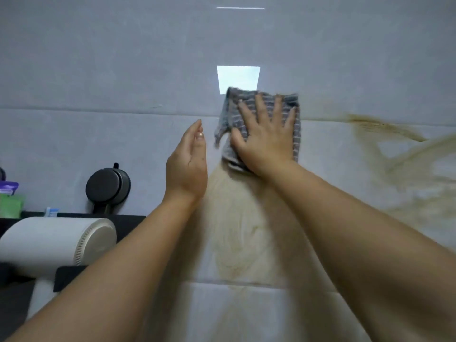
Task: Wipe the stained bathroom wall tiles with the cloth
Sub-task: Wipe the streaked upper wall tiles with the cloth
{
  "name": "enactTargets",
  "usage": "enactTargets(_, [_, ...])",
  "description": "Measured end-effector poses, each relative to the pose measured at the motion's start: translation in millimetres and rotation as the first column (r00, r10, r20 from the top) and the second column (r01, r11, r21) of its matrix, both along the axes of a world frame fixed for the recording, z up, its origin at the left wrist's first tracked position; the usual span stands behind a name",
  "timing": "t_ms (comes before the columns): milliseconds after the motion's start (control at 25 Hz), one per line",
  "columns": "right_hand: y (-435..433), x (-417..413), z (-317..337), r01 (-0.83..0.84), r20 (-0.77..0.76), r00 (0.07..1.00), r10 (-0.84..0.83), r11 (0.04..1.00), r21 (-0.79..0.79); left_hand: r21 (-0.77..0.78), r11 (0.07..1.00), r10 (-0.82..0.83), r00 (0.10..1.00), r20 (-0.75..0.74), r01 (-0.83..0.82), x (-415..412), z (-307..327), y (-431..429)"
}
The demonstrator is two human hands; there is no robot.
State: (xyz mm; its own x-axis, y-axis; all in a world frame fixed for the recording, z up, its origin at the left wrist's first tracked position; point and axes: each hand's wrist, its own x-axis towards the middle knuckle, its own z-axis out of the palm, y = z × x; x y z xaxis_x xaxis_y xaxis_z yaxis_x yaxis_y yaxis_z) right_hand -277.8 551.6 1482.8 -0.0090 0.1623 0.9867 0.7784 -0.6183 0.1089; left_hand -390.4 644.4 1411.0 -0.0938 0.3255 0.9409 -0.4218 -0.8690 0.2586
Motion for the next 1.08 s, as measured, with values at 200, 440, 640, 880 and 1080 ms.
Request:
enactTargets(200, [-36.2,38.7,-9.4,0.069,0.013,0.997,-0.070,0.997,0.018,0.015,0.999,-0.038,0.999,-0.007,0.038,-0.6,-3.3,0.0])
enactTargets(440, [16.4,-13.7,-22.8,-0.032,0.093,0.995,0.041,0.994,-0.105,-0.002,0.997,-0.071,0.997,0.040,0.072,-0.1,0.2,0.2])
enactTargets(640, [-34.1,34.6,11.0,0.042,-0.078,0.996,-0.036,0.996,0.081,-0.023,0.990,-0.137,0.989,0.053,0.138,1.6,1.2,6.3])
enactTargets(880, [26.7,-27.1,4.3,-0.040,0.096,0.994,0.057,0.985,-0.167,0.016,0.999,-0.033,0.996,0.077,0.032,9.3,-0.1,5.6])
enactTargets(1080, [-52.8,47.6,45.9,0.053,-0.124,0.992,-0.038,0.991,0.119,0.028,0.997,-0.067,0.996,0.062,0.065,7.0,-4.0,4.8])
